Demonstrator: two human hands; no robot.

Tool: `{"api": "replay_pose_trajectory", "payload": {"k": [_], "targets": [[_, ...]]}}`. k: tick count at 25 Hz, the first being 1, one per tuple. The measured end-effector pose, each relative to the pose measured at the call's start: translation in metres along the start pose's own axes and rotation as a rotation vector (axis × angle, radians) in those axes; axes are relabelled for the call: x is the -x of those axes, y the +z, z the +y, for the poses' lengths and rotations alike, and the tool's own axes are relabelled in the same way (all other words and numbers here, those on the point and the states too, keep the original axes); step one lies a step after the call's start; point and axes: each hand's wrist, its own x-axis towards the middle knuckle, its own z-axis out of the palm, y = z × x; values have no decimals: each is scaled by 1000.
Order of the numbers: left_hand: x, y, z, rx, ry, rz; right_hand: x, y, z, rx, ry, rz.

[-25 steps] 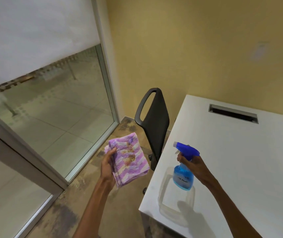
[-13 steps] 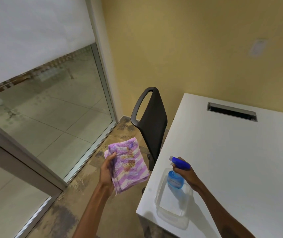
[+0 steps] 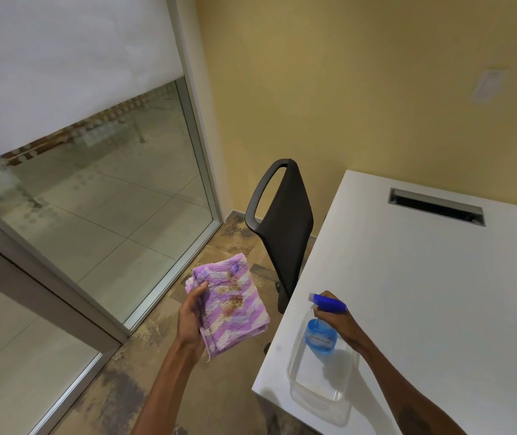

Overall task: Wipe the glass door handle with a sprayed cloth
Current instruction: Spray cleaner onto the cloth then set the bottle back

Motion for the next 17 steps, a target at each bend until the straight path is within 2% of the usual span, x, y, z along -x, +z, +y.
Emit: {"api": "replay_pose_trajectory", "payload": {"k": [1,4,7,9,17], "targets": [[1,0,2,-4,10,7,2,1,2,-37,-16,-46],[4,-2,5,-10,39,23,2,-7,1,-78,-234,-92],[6,-3,8,-8,45,36,23,-5,-10,117,-65,-5],[10,-5,10,6,37,33,27,-14,-6,183,-62,72],[29,-19,28,75,62,-21,41,-6,-34,283,-355,134]]}}
